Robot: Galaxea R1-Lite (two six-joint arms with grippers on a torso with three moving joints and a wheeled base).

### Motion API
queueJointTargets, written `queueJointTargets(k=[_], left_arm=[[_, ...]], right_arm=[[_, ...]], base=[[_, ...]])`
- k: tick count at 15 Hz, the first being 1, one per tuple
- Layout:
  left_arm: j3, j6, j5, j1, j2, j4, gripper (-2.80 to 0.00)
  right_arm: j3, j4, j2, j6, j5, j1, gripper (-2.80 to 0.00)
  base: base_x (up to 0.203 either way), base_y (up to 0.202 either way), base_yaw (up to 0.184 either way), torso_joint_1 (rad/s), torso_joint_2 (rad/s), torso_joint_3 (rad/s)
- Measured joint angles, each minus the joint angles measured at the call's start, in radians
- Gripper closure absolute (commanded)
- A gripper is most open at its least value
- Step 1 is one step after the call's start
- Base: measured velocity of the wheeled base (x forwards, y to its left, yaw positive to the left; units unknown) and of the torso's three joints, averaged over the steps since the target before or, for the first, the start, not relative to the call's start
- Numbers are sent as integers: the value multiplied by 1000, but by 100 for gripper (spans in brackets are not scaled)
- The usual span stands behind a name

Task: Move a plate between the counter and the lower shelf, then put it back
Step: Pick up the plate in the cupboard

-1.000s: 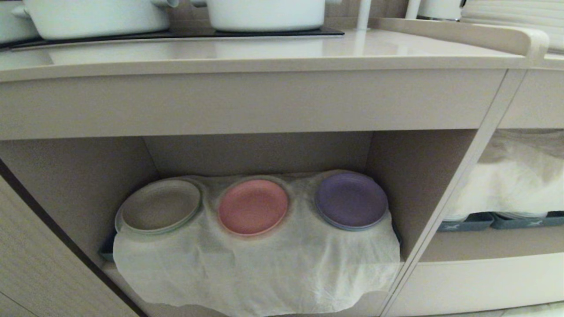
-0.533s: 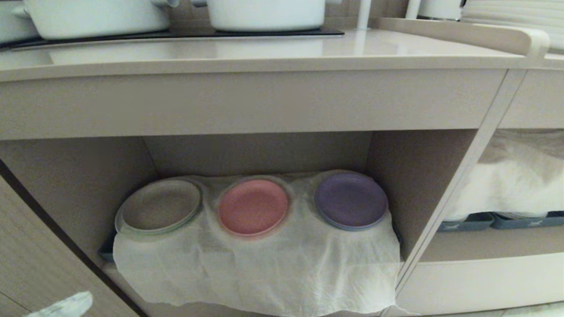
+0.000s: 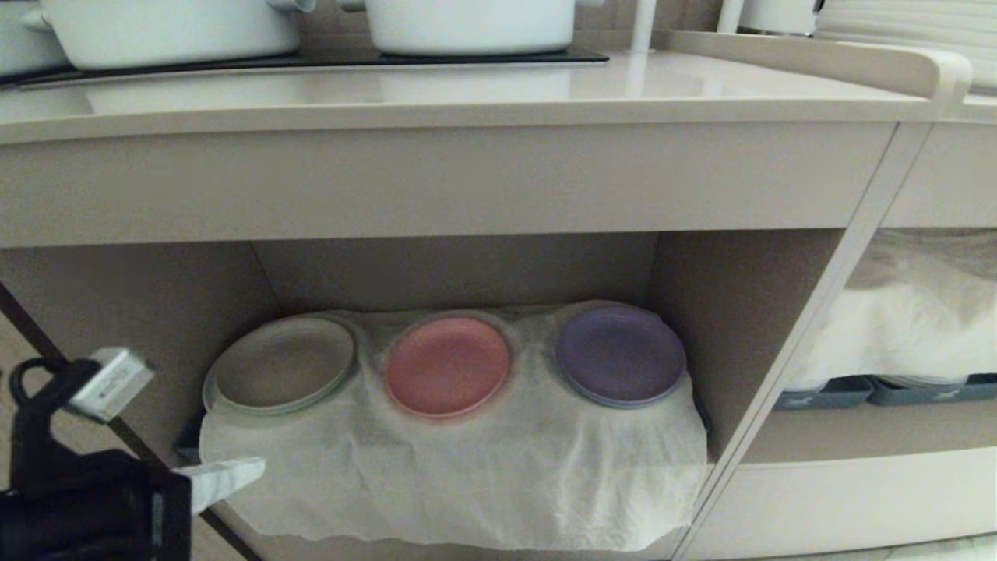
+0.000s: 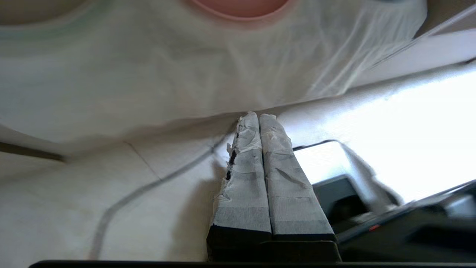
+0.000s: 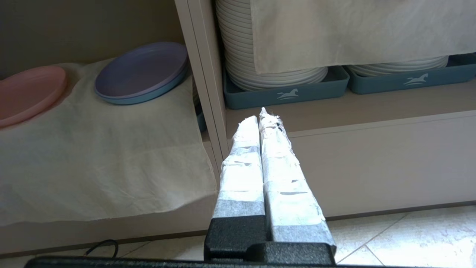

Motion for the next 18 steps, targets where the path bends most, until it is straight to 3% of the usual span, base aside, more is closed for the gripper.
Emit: queueJointTargets(k=[5, 7, 11, 14, 18], left_arm=[[-18, -335, 252, -218, 196, -160, 0], [-19, -416, 283, -240, 255, -210, 0], [-24, -505, 337, -249, 364, -279, 0], [-48, -539, 340, -254, 431, -304, 0], [-104, -634, 345, -272, 519, -306, 0]], right_arm=[[0, 0, 0, 0, 0, 0, 0], [0, 0, 0, 0, 0, 0, 0], [0, 0, 0, 0, 0, 0, 0], [0, 0, 0, 0, 0, 0, 0], [0, 0, 0, 0, 0, 0, 0]], base=[[0, 0, 0, 0, 0, 0], [0, 0, 0, 0, 0, 0], [0, 0, 0, 0, 0, 0], [0, 0, 0, 0, 0, 0], [0, 0, 0, 0, 0, 0]])
